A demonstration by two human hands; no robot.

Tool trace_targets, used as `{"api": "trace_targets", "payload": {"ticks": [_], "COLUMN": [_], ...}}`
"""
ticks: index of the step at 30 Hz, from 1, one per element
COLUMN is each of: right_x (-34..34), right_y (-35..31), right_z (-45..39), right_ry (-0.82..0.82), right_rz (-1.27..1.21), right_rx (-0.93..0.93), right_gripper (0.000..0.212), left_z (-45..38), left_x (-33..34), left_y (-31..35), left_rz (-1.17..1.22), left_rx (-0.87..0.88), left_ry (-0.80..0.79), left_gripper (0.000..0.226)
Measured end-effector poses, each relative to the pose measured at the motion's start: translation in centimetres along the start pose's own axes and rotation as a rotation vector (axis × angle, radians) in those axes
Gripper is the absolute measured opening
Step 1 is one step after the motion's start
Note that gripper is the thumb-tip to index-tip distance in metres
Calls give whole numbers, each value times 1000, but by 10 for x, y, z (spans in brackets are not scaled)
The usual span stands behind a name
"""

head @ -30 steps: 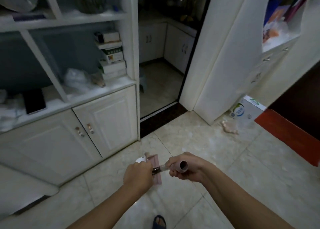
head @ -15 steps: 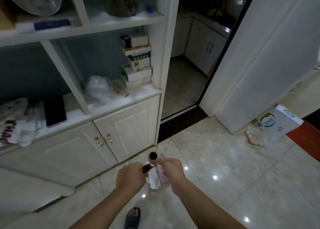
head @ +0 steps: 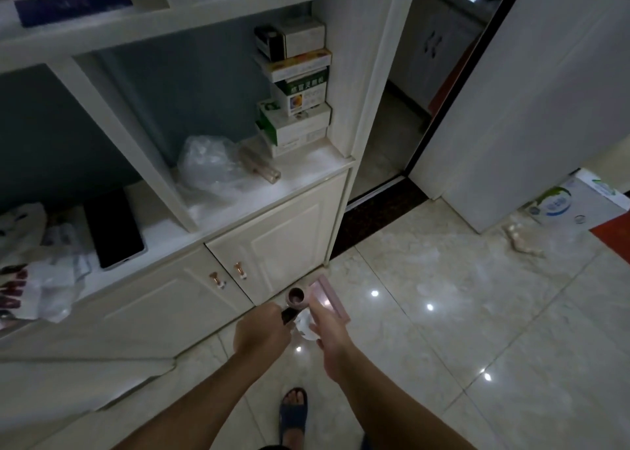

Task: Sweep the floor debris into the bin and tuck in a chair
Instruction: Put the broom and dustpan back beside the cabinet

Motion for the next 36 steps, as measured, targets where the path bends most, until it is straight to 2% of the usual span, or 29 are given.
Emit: {"api": "trace_targets", "payload": {"ticks": [4, 10, 16, 17, 21, 24, 28, 36], "right_x": [18, 33, 40, 42, 48, 45, 27, -7], "right_y": [12, 20, 19, 19, 19, 12, 2, 10], "right_z": [-13, -24, -31, -30, -31, -30, -23, -15], "right_ry": [20, 11, -4, -19, -44, -15, 9, 86], "right_rz": [-9, -43, 26, 33, -13, -28, -42, -48], "right_rx": [13, 25, 9, 20, 56, 49, 46, 64], "right_gripper": [104, 100, 127, 123, 87, 73, 68, 62], "left_z": [-9, -18, -29, -32, -45, -55, -58, -56], "left_x": [6, 9, 1, 1, -7, -13, -13, -6], "left_y": [-14, -26, -31, -34, -39, -36, -29, -33], "left_rz": [0, 22, -68, -56, -27, -57, -139, -173], "left_rx": [-14, -17, 21, 22, 44, 73, 113, 121], "left_ry": [-4, -12, -15, -18, -30, -34, -13, 62], "left_gripper": [24, 31, 28, 28, 27, 22, 15, 19]}}
Point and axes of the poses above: each hand's wrist, its own z-axis away from the middle knuckle, its own x-axis out of the palm, y = z × x, the point moved 1 cm from there along -z, towards the middle knuckle, and after that the axes turned 10 degrees about -z, right-handed, at the moved point
